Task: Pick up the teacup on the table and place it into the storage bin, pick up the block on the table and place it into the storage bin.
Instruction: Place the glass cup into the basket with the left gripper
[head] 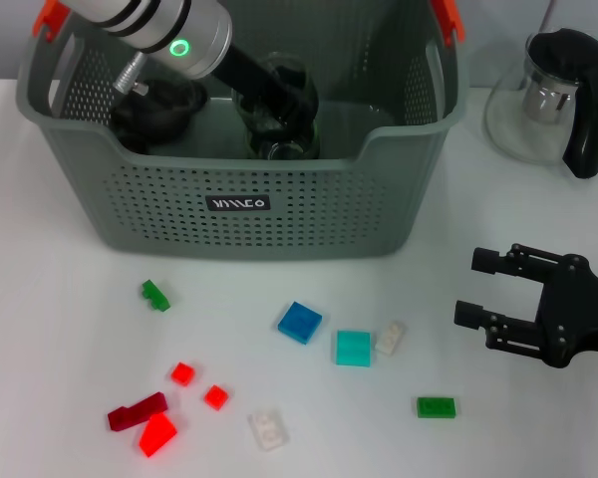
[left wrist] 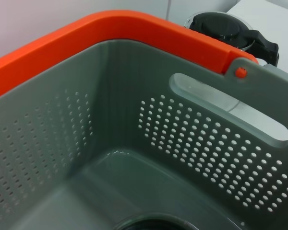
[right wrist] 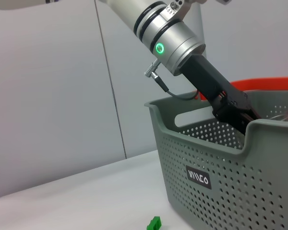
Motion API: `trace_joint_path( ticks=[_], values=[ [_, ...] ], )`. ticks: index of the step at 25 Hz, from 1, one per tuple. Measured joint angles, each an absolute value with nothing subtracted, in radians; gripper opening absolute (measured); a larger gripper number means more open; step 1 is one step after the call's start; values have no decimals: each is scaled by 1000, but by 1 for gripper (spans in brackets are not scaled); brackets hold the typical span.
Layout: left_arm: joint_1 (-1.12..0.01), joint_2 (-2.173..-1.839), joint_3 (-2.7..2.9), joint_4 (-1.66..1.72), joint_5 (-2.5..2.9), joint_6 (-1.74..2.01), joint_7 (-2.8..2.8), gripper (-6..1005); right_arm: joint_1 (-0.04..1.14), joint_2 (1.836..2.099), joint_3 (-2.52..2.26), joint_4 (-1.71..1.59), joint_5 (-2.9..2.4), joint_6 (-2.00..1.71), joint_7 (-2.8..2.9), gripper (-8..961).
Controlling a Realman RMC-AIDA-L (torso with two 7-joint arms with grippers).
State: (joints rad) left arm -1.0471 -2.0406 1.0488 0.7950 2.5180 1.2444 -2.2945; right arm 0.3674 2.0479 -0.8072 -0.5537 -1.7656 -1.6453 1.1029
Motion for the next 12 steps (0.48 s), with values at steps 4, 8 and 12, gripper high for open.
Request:
trace_joint_path(
  ticks=[4, 8, 12],
  values=[
    [-1048, -2046, 1049, 797, 2526, 1242, -2298, 60, 365, 2048, -809, -554, -1766, -1645, 1103, 746],
    [-1046, -2061, 1049, 795, 2527, 1215, -2293, 61, 365, 2048, -810, -554, -1766, -1646, 1103, 746],
    [-1044, -2068, 1051, 796, 2532, 1207, -2290, 62, 367, 2048, -806, -554, -1780, -1650, 1106, 746]
  ],
)
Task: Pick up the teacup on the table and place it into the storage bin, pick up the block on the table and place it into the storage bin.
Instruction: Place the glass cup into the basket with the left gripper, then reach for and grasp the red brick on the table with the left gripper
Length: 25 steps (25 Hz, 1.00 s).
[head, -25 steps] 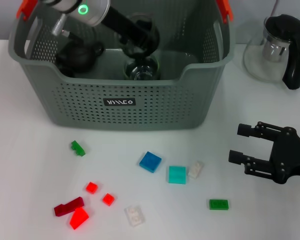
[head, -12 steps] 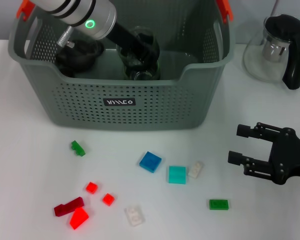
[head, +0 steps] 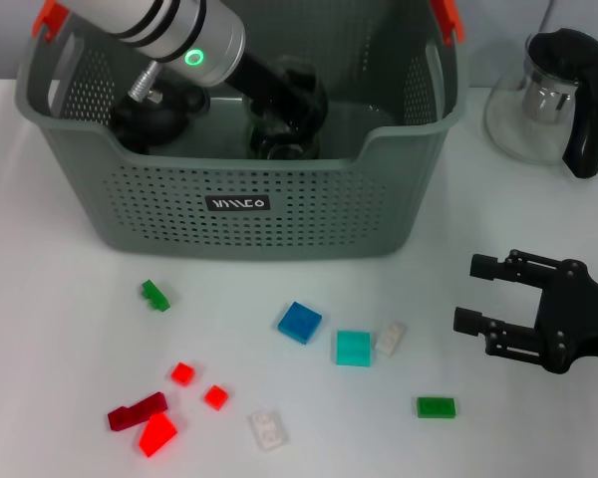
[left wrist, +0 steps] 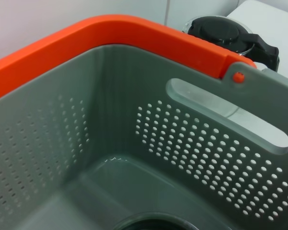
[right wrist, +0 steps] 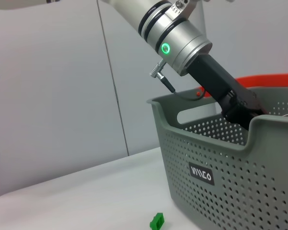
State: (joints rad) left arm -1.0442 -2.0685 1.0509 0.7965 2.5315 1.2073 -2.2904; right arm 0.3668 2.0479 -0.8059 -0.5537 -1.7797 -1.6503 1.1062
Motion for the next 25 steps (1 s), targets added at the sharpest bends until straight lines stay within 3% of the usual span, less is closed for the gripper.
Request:
trace_joint_path(
  ticks=[4, 10, 21, 25],
  values=[
    [-1044, -2069, 1070, 796, 2541, 1208, -2298, 63, 368, 2048, -805, -554, -1783, -1651, 1111, 746],
    [-1042, -2069, 1066, 803, 2551, 1205, -2299, 225, 369, 2048, -803, -554, -1783, -1650, 1112, 745],
    [-1038, -2079, 1063, 878, 2546, 1253, -2300, 338, 372, 2048, -802, -554, -1782, -1647, 1112, 744],
    [-992, -2092, 1055, 998, 2524, 1273, -2295, 426, 375, 2047, -802, -554, -1781, -1647, 1112, 744]
  ],
)
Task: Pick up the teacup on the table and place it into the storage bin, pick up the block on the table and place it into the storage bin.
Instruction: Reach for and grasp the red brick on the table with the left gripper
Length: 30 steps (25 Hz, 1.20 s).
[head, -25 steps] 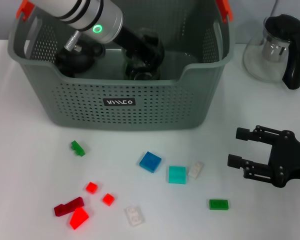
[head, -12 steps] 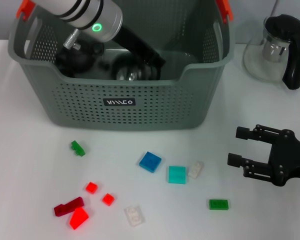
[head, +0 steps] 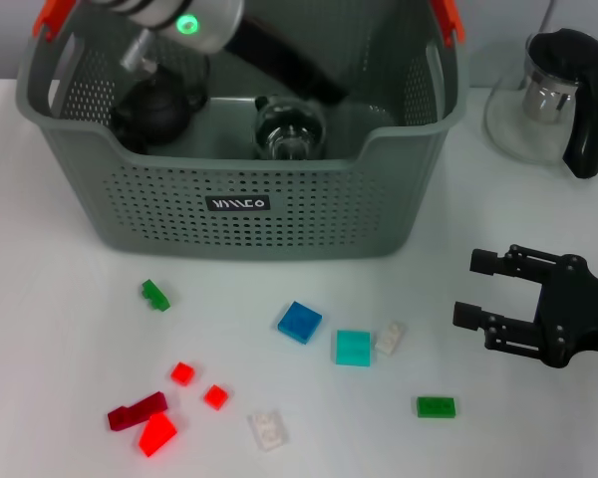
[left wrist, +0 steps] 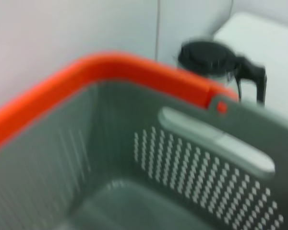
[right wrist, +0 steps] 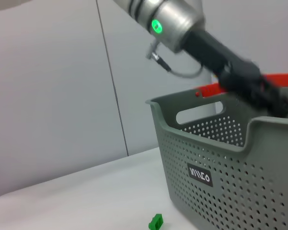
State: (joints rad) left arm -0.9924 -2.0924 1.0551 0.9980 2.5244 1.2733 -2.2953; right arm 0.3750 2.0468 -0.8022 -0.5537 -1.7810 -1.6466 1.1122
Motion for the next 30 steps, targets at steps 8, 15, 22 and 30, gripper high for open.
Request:
trace_joint_path(
  ticks=[8, 15, 22, 30],
  values=[
    [-737, -2137, 936, 1390, 2125, 1422, -2154, 488, 378, 2046, -802, -554, -1777, -1646, 1112, 745],
    [-588, -2148, 618, 1259, 1798, 1881, -1829, 486, 379, 2047, -802, -554, -1773, -1646, 1112, 745],
    [-430, -2178, 508, 1183, 2063, 1965, -1502, 483, 382, 2048, -802, -554, -1773, -1646, 1115, 744],
    [-376, -2178, 382, 1167, 2293, 1980, -1389, 479, 381, 2051, -795, -554, -1776, -1648, 1134, 744]
  ],
)
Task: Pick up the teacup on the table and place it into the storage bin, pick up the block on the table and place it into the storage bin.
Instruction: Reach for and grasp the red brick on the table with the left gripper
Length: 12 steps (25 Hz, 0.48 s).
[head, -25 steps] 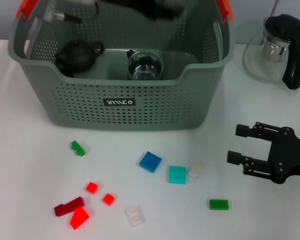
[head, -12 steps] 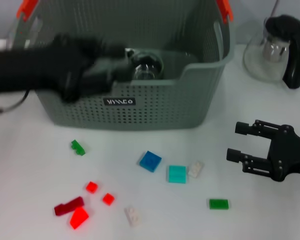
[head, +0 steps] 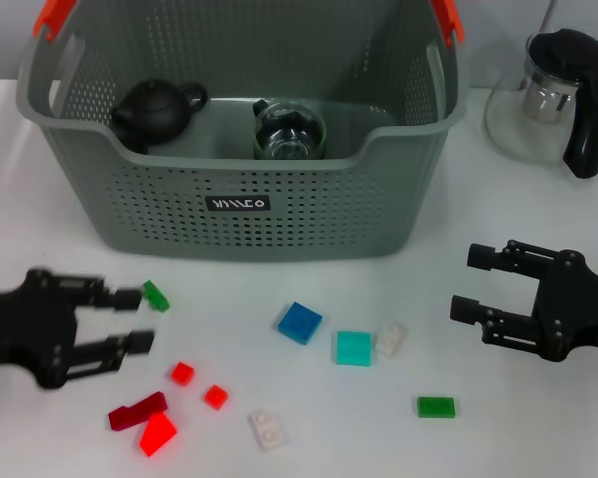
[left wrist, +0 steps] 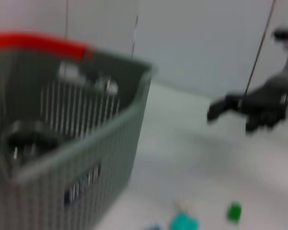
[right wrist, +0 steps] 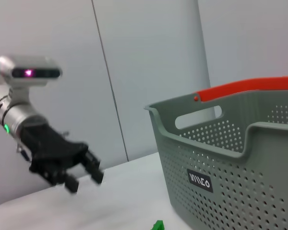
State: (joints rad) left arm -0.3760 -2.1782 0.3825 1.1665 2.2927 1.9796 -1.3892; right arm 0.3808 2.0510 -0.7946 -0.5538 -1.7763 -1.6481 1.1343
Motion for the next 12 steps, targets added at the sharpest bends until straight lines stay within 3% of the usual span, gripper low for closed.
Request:
trace_joint_path(
  ticks=[12],
  values=[
    [-384, -2178, 363, 1122, 2596, 1926, -1356, 477, 383, 2051, -795, -554, -1778, -1651, 1135, 744]
  ],
)
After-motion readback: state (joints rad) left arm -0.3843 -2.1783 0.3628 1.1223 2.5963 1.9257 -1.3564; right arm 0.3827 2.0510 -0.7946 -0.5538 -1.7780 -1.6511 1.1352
